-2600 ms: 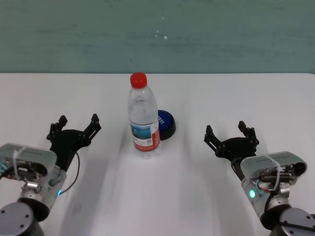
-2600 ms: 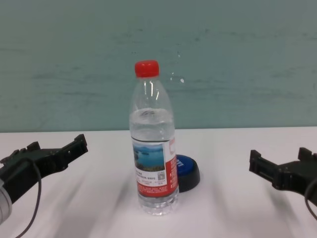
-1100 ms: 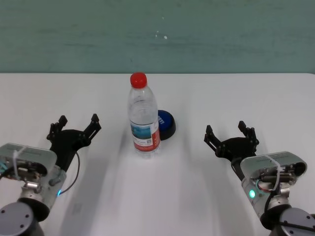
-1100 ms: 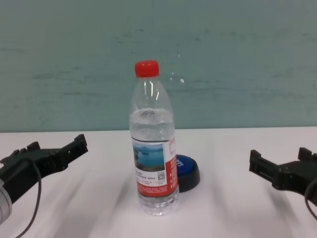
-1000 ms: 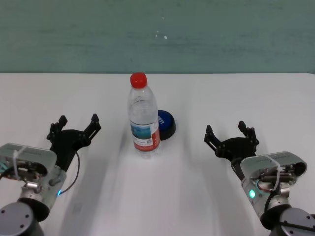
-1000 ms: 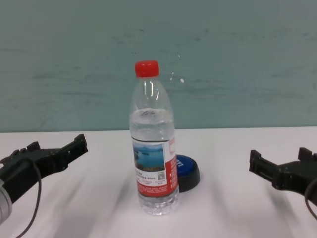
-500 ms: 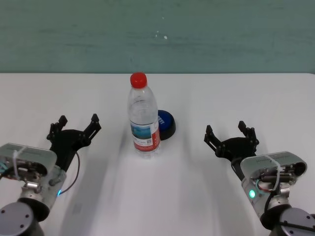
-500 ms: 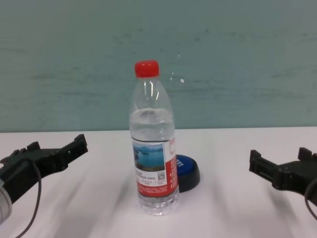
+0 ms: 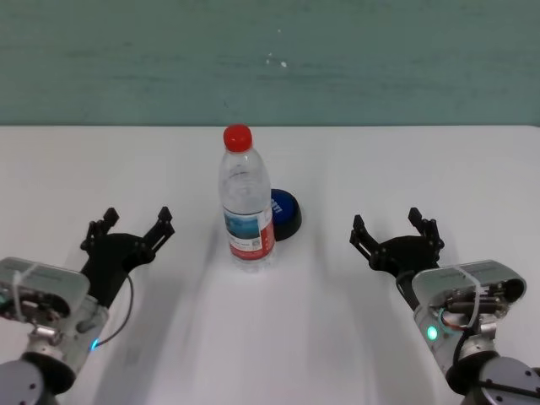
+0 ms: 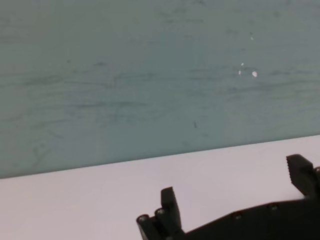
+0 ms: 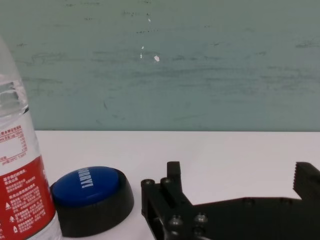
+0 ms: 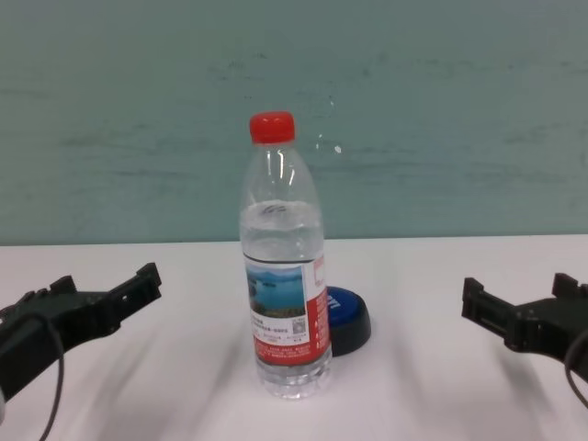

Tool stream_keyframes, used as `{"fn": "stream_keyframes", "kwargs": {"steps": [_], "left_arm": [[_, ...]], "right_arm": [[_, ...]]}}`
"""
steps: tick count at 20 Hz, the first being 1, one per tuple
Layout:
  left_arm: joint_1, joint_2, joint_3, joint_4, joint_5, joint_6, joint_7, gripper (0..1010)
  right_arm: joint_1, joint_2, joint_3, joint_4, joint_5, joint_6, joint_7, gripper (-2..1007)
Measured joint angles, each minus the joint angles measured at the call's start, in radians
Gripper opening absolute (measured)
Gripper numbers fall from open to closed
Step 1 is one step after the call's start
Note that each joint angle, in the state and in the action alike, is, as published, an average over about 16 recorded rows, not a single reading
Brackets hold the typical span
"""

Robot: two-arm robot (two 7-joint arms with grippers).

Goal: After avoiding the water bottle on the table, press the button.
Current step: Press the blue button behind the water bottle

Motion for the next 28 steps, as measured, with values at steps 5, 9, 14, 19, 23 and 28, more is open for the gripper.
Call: {"fn": "stream_keyframes", "kwargs": {"steps": [5, 9, 14, 19, 23, 28], "left_arm": [[0.025, 0.003, -0.017, -0.014, 0.001, -0.012, -0.034, 1010], [0.045, 0.008, -0.029, -0.027, 0.003, -0.025, -0.055, 1010], [0.068, 0.018, -0.045, -0.04, 0.0, -0.045, -0.079, 1010], [0.09, 0.034, -0.059, -0.056, -0.011, -0.064, -0.105, 1010], [0.108, 0.05, -0.068, -0.073, -0.025, -0.074, -0.126, 1010], [0.134, 0.073, -0.076, -0.101, -0.046, -0.077, -0.152, 1010]], "right_arm": [[0.0, 0.0, 0.0, 0.0, 0.0, 0.0, 0.0, 1004], [0.0, 0.0, 0.0, 0.0, 0.0, 0.0, 0.0, 1004], [0.0, 0.0, 0.0, 0.0, 0.0, 0.0, 0.0, 1004], [0.0, 0.0, 0.0, 0.0, 0.0, 0.0, 0.0, 1004], [0.0, 0.0, 0.0, 0.0, 0.0, 0.0, 0.0, 1004], [0.0, 0.0, 0.0, 0.0, 0.0, 0.0, 0.0, 1004]]}}
